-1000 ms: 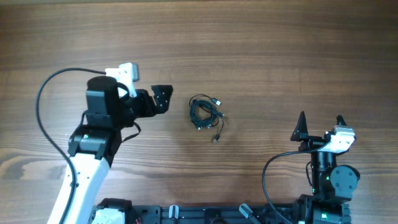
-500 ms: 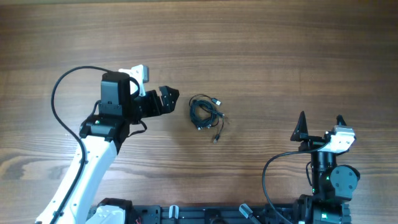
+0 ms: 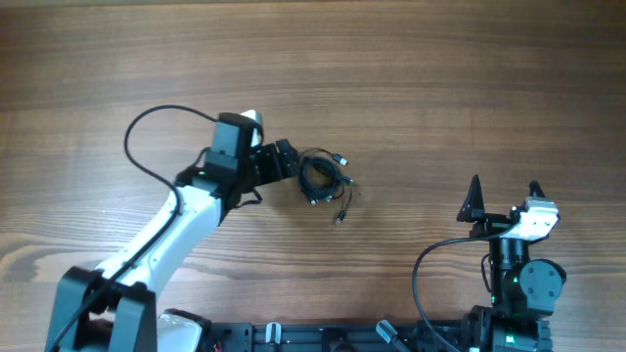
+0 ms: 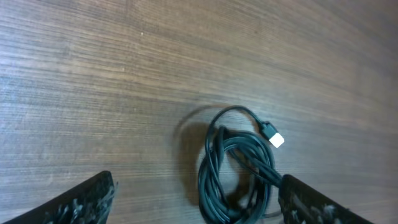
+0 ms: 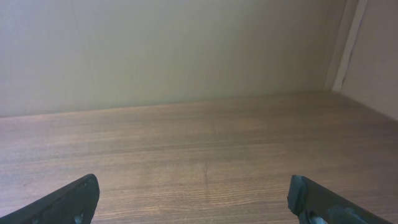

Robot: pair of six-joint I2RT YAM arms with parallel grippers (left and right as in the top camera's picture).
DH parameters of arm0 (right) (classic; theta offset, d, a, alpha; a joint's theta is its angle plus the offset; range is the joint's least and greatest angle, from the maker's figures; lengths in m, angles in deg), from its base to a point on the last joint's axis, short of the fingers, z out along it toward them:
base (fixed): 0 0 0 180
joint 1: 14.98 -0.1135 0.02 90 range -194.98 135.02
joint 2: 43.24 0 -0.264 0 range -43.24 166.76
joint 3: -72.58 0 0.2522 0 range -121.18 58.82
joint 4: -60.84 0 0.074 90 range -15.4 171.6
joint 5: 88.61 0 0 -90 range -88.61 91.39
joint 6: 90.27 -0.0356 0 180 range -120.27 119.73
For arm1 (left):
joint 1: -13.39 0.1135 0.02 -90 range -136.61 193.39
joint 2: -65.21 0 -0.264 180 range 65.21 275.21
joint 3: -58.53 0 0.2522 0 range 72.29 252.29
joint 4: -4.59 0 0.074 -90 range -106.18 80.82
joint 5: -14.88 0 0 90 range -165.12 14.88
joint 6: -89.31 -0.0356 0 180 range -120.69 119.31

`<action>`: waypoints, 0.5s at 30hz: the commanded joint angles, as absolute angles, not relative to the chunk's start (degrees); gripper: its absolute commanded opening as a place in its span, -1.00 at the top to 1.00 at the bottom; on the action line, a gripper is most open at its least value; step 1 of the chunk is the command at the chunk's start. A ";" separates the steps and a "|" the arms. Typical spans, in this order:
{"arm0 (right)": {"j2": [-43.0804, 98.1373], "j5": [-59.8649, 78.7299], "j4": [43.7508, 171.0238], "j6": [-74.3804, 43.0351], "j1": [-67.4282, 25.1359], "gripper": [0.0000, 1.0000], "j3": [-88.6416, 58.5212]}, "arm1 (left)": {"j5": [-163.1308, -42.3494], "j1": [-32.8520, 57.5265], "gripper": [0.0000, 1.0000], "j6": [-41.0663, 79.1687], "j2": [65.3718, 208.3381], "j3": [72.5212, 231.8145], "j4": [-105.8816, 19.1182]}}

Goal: Untangle cables
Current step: 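Reach the left gripper forward and grasp the black cable coil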

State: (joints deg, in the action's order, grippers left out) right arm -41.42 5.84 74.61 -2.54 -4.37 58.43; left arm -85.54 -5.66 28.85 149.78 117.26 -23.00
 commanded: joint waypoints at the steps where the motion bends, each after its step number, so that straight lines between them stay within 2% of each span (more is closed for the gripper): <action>1: -41.46 5.90 74.42 -1.79 -4.20 -1.00 58.52 | -80.05 -9.40 -0.63 33.07 153.54 118.38 -19.26; 7: -41.46 5.90 74.42 -1.79 -4.20 -1.00 58.52 | -76.73 -12.68 -0.14 33.23 158.46 118.40 -11.37; 13: -41.46 5.90 74.42 -1.79 -4.20 -0.99 58.52 | -76.75 -14.32 0.10 32.70 164.56 118.40 -9.86; 15: -41.46 5.90 74.42 -1.79 -4.20 -0.99 58.52 | -76.75 -14.36 0.36 32.61 164.76 118.40 -8.92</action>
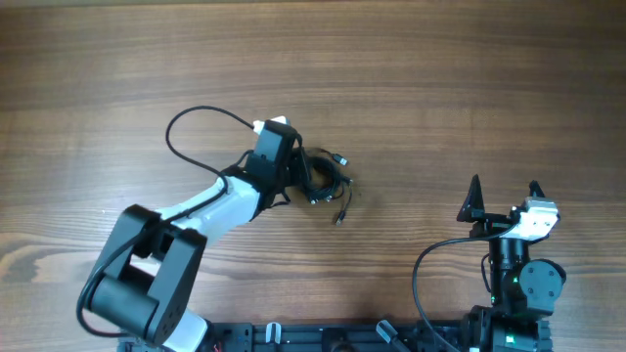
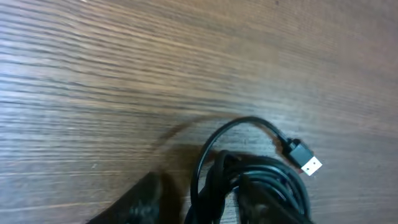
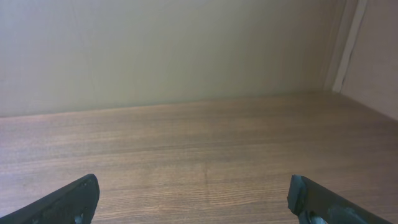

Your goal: Untangle cables

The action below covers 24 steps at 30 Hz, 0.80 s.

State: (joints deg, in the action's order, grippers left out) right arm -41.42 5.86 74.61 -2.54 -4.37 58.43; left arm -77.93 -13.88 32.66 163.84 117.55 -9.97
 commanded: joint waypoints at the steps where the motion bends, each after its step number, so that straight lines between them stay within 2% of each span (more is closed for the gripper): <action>1: -41.46 5.90 74.42 -1.79 -4.20 -1.00 58.52 | -76.75 -14.36 0.46 32.61 164.76 118.40 -8.88; 5: -41.46 5.90 74.42 -1.79 -4.20 -1.00 58.52 | -76.53 -14.19 0.82 32.59 164.76 118.40 -8.95; 7: -41.46 5.90 74.42 -1.79 -4.20 -1.00 58.52 | -76.51 -12.70 0.92 33.82 163.25 118.81 -10.89; 9: -41.46 5.90 74.42 -1.79 -4.20 -1.00 58.52 | -76.40 -10.21 0.92 38.47 159.95 120.02 -16.03; 14: -41.46 5.90 74.42 -1.82 -4.20 -1.00 58.52 | -74.41 -4.22 0.92 68.37 152.30 120.63 -31.87; 15: -41.46 5.90 74.42 -1.82 -4.20 -1.00 58.52 | -74.41 -4.24 0.88 69.25 152.30 120.63 -32.66; 16: -41.46 5.90 74.42 -1.82 -4.20 -1.00 58.52 | -74.39 -4.50 0.18 68.48 152.32 120.63 -34.30; 17: -41.46 5.90 74.44 -1.82 -4.20 -1.00 58.52 | -74.39 -4.50 -0.07 67.69 152.32 120.63 -35.39; 18: -41.46 5.90 74.42 -1.79 -4.20 -1.00 58.52 | -74.41 -4.50 -0.11 66.64 152.32 120.63 -36.03; 21: -41.46 5.90 74.42 -1.79 -4.20 -1.00 58.52 | -75.44 -4.50 0.11 65.16 152.32 120.63 -37.16; 23: -41.46 5.90 74.42 -1.79 -4.20 -0.99 58.52 | -75.51 -4.48 0.35 65.16 152.32 120.63 -37.19; 24: -41.46 5.90 74.42 -1.79 -4.20 -1.00 58.52 | -75.48 -4.50 0.39 65.16 152.34 120.63 -37.80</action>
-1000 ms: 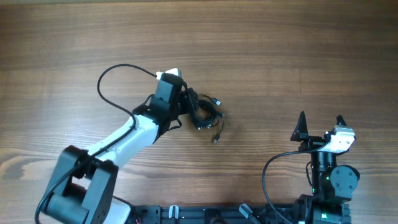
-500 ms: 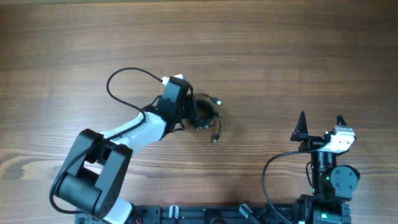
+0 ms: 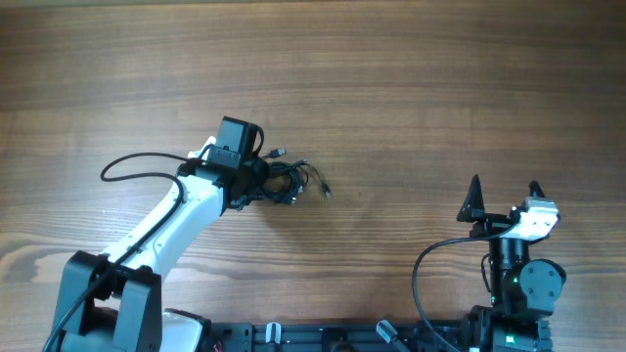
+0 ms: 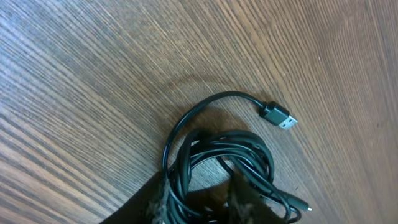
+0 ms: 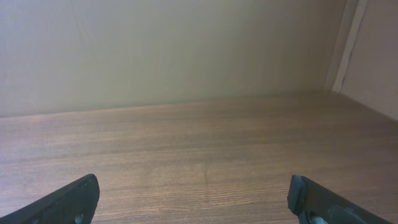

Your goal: Untangle cables

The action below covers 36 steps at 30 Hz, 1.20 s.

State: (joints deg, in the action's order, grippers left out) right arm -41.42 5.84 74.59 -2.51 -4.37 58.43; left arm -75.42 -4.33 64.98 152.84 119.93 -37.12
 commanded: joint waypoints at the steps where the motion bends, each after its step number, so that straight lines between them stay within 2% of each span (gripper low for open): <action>1: -41.46 5.90 74.42 -1.79 -4.20 -0.99 58.52 | -75.44 -4.50 0.39 65.14 152.45 120.63 -38.52; 6: -41.46 5.90 74.42 -1.82 -4.20 -1.00 58.52 | -75.44 -4.50 0.29 65.14 157.19 120.61 -38.93; 8: -41.46 5.90 74.42 -1.79 -4.20 -1.00 58.52 | -75.18 -4.50 0.48 65.11 160.54 120.61 -37.16; 10: -41.46 5.90 74.42 -1.82 -4.20 -1.00 58.52 | -75.05 -4.50 0.92 65.14 162.31 120.61 -36.38; 13: -41.46 5.92 74.39 -1.79 -4.20 -1.00 58.52 | -75.07 -4.04 0.92 65.11 160.86 121.02 -36.44; 18: -41.46 5.90 74.42 -1.79 -4.20 -1.00 58.52 | -75.81 -3.00 0.92 57.73 148.54 124.63 -37.08; 20: -41.46 1.92 74.15 0.52 -4.20 -1.00 58.52 | -75.68 -3.00 0.92 56.48 143.58 124.63 -37.43; 23: -41.46 -1.31 73.87 7.95 -4.20 -1.00 58.52 | -75.68 -3.00 0.92 56.50 140.78 124.63 -37.75; 26: -41.46 -0.28 73.78 6.34 -4.20 -0.99 58.52 | -75.68 -3.00 0.92 56.50 140.76 124.63 -37.95; 28: -41.46 10.25 74.02 -5.88 -4.20 -1.00 58.52 | -75.68 -3.00 0.92 56.52 140.76 124.63 -37.95; 30: -41.14 30.34 72.71 -44.98 -4.22 -1.00 58.52 | -75.68 -3.00 0.92 56.52 140.76 124.61 -38.37; 31: -40.96 36.24 72.71 -58.80 -4.22 -1.00 58.52 | -75.68 -3.00 0.92 56.52 140.76 124.61 -38.39; 32: -40.59 39.28 72.76 -66.84 -4.22 -1.00 58.52 | -75.68 -3.00 0.92 56.57 140.80 124.61 -38.34; 34: -39.61 32.68 72.62 -74.47 -4.20 -1.00 58.52 | -75.70 -3.00 0.92 56.74 140.80 124.61 -38.37; 36: -38.32 29.68 72.51 -64.65 -4.20 -0.99 58.50 | -75.83 -3.00 0.92 56.74 140.80 124.61 -38.37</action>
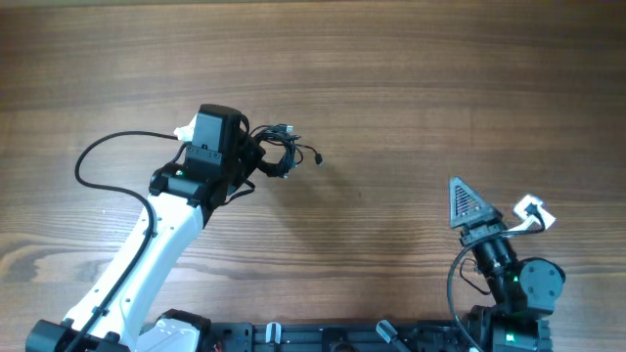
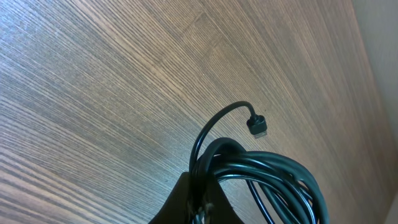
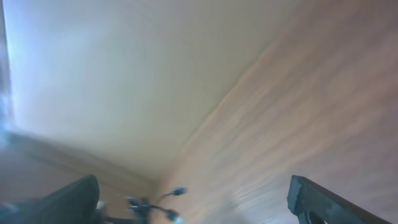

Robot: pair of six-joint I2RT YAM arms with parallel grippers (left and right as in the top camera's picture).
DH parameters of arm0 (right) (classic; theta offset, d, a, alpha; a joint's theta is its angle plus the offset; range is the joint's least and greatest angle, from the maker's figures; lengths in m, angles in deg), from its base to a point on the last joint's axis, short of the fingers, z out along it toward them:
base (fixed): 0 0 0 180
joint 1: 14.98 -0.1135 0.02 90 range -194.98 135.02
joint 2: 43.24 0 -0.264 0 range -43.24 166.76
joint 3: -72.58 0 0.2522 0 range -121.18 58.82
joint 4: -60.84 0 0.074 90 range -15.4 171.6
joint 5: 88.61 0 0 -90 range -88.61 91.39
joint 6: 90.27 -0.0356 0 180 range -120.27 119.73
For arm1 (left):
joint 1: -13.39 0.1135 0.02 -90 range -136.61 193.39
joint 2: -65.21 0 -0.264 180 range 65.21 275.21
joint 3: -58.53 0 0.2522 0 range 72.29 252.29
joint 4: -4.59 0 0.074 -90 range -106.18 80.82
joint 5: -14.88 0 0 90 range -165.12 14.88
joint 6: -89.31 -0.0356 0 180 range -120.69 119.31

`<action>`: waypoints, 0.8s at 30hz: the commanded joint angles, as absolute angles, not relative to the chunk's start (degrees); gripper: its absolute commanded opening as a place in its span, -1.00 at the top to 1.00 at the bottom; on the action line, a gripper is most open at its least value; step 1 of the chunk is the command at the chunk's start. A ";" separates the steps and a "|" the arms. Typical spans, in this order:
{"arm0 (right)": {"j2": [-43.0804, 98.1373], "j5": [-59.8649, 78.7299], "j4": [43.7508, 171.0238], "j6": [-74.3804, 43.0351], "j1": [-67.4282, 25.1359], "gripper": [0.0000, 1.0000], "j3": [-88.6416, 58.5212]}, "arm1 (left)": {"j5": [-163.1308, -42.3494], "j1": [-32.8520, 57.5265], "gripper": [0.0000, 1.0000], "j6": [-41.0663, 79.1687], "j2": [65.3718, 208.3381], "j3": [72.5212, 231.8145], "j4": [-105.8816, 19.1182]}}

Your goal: Untangle cables

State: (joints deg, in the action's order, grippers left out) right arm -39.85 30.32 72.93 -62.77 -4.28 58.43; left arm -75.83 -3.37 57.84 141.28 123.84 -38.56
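Note:
A black cable bundle [image 1: 279, 152] hangs off the tip of my left gripper [image 1: 256, 164], left of the table's middle. In the left wrist view the left gripper [image 2: 200, 194] is shut on several strands of the coiled bundle [image 2: 264, 177], which looks raised above the wood. One loose end with a plug [image 2: 257, 126] arcs up from the coil. My right gripper [image 1: 469, 207] sits at the near right, tilted, open and holding nothing. Its own view is blurred and rolled, with the right gripper [image 3: 193, 190] spread wide and the bundle [image 3: 149, 205] small in the distance.
The wooden table [image 1: 411, 88] carries nothing else. The left arm's own black supply cable [image 1: 98, 156] loops out to the left of the arm. A pale wall [image 3: 124, 74] fills the back of the right wrist view.
My left gripper, still shut on the bundle, has shifted slightly left and farther back, and the coil now looks lifted off the wood. My right arm has tilted and turned toward the bundle.
My left gripper stood open just left of the bundle near the table's middle. Then its fingers were closing round the coil. Then it was shut on it, with the bundle further left, and now holds it raised. My right arm stayed parked until now.

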 commanded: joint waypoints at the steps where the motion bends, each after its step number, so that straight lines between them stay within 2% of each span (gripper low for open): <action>1: -37.31 30.95 72.56 -61.07 -4.20 -0.99 58.50 | -76.18 -3.00 0.92 56.74 140.80 124.61 -38.39; 5: -24.41 32.98 75.77 -53.33 -4.20 -0.99 50.52 | -76.99 -3.00 0.92 56.77 140.80 124.61 -37.93; 7: -13.40 38.97 79.05 -48.90 -4.22 -0.99 42.48 | -76.99 -3.00 0.92 59.45 140.80 124.61 -37.73; 10: 3.02 54.18 77.37 -49.18 -4.33 -1.00 35.48 | -76.93 -3.02 0.92 65.79 140.97 124.61 -37.75; 12: 10.27 56.79 74.15 -53.86 -6.75 -1.00 35.42 | -76.49 -3.00 0.92 68.74 140.97 124.61 -37.75; 17: 23.85 53.49 67.09 -58.14 -23.56 -1.00 35.42 | -71.40 -3.15 0.92 71.82 140.97 124.61 -38.65; 19: 27.43 51.67 57.74 -58.29 -31.08 -0.99 35.42 | -67.33 -4.09 0.92 70.95 140.97 124.61 -40.75; 21: 29.88 44.35 49.17 -55.50 -38.45 -1.00 35.42 | -67.09 -6.01 0.92 63.69 140.97 124.61 -40.68; 22: 30.49 37.31 47.64 -53.55 -42.40 -0.90 35.42 | -67.09 -7.94 0.92 59.28 140.97 124.61 -40.62; 23: 30.49 32.94 47.58 -50.91 -44.41 -0.57 35.42 | -67.09 -9.31 0.92 57.12 140.97 124.61 -40.64; 24: 30.49 27.23 46.75 -48.11 -47.14 -0.01 35.42 | -67.07 -11.65 0.92 55.02 140.97 124.61 -40.62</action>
State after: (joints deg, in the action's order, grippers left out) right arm 29.57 40.74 47.90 -54.05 -43.34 35.94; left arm -68.51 -8.09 62.67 141.32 123.91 -40.86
